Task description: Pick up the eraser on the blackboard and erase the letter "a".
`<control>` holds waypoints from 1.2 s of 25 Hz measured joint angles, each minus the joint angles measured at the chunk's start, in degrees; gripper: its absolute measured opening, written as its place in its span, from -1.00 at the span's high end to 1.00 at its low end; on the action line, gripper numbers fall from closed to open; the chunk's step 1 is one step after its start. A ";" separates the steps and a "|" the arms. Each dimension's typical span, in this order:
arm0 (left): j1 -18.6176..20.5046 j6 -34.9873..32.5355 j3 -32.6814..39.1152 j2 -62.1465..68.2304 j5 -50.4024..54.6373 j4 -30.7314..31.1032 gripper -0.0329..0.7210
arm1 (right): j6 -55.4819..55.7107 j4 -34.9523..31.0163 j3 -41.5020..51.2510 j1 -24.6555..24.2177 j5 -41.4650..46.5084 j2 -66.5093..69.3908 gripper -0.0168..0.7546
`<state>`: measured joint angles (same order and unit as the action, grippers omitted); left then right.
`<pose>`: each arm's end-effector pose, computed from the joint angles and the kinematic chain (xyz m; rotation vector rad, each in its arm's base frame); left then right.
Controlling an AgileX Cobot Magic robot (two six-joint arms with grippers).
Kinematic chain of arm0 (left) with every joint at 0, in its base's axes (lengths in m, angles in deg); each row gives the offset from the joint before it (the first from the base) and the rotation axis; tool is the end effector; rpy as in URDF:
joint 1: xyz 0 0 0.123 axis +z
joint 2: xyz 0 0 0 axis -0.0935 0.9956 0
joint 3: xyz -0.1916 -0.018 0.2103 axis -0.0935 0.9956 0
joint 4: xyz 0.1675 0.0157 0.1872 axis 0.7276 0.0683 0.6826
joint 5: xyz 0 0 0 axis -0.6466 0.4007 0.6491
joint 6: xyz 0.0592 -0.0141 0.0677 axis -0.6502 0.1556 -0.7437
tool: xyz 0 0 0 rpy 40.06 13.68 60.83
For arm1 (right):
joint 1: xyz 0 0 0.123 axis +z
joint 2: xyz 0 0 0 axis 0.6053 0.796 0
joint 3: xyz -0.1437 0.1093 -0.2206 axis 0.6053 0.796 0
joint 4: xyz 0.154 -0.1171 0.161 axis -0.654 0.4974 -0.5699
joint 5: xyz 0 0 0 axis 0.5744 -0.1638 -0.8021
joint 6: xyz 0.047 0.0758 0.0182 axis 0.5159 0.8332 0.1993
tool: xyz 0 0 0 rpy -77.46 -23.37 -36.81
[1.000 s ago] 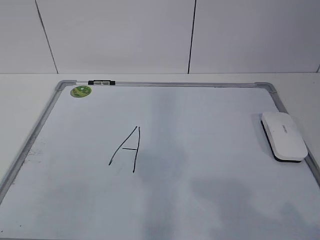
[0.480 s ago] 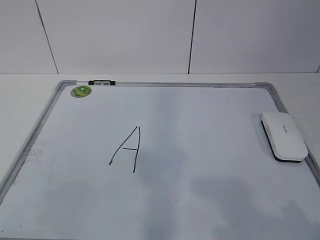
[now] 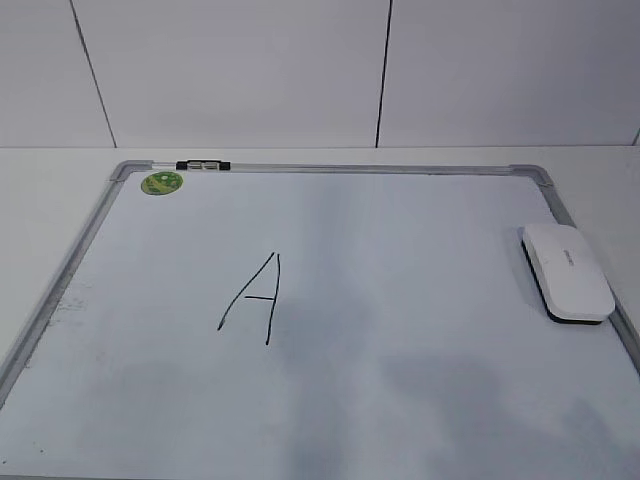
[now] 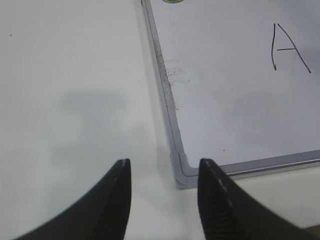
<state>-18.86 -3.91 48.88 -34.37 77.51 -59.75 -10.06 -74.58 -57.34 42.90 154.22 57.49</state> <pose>0.0075 0.0024 0.2750 0.1990 2.1717 -0.1013 -0.0114 -0.0053 0.2693 -0.0778 2.1219 0.0095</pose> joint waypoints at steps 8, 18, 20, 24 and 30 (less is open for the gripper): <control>0.00 0.00 0.00 0.00 0.00 0.00 0.07 | 0.00 0.00 0.00 0.00 -0.13 0.00 -0.58; 0.00 0.00 0.00 -4.74 -0.05 -0.09 0.11 | 0.00 0.22 0.10 0.00 -0.24 0.00 -0.58; 0.00 0.00 0.00 -4.77 -0.14 -0.09 0.12 | 0.00 0.22 0.10 0.00 -0.38 0.00 -0.58; 0.00 0.00 0.12 -4.77 -0.14 -0.09 0.12 | 0.00 0.34 0.10 0.00 -0.38 0.00 -0.58; 2.05 0.00 0.12 -4.77 -0.14 -0.13 0.15 | 0.00 0.42 0.10 0.00 -0.38 0.00 -0.58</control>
<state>-16.81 -3.91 49.00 -39.14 77.37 -59.88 -10.06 -74.16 -57.24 42.90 153.85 57.49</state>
